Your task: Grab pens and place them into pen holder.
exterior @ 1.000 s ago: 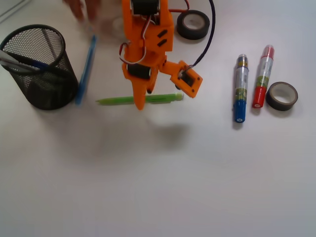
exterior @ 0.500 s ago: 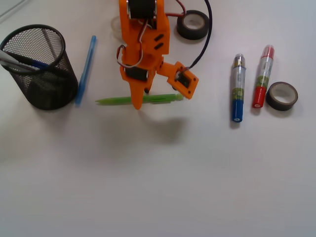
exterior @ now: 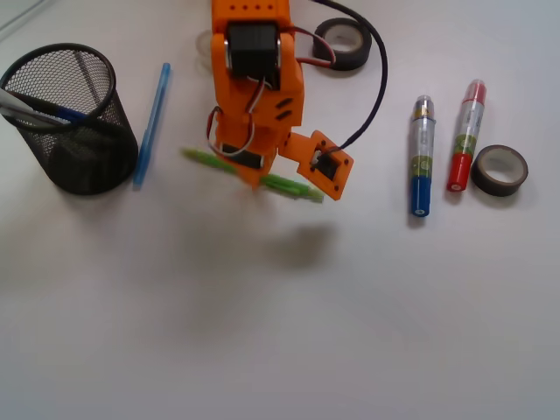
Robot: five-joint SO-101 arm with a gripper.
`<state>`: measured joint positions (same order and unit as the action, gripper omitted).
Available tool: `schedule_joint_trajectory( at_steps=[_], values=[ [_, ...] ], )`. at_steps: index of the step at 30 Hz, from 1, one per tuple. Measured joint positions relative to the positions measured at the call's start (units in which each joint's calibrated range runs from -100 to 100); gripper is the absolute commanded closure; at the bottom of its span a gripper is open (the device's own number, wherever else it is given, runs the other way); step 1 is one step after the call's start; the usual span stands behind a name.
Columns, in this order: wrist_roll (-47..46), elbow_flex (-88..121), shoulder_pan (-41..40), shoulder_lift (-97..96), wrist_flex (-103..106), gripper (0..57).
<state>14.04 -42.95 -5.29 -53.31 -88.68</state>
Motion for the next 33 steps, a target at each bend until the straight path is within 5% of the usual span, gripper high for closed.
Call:
schedule_joint_trajectory(
  at_steps=[9,17,33],
  values=[
    [0.4,2.1,-0.1,3.5,2.3,57.1],
    [7.5,10.0,-1.2,27.5,18.0,57.1],
    [27.5,75.5,8.7,71.4,85.2,57.2]
  ],
)
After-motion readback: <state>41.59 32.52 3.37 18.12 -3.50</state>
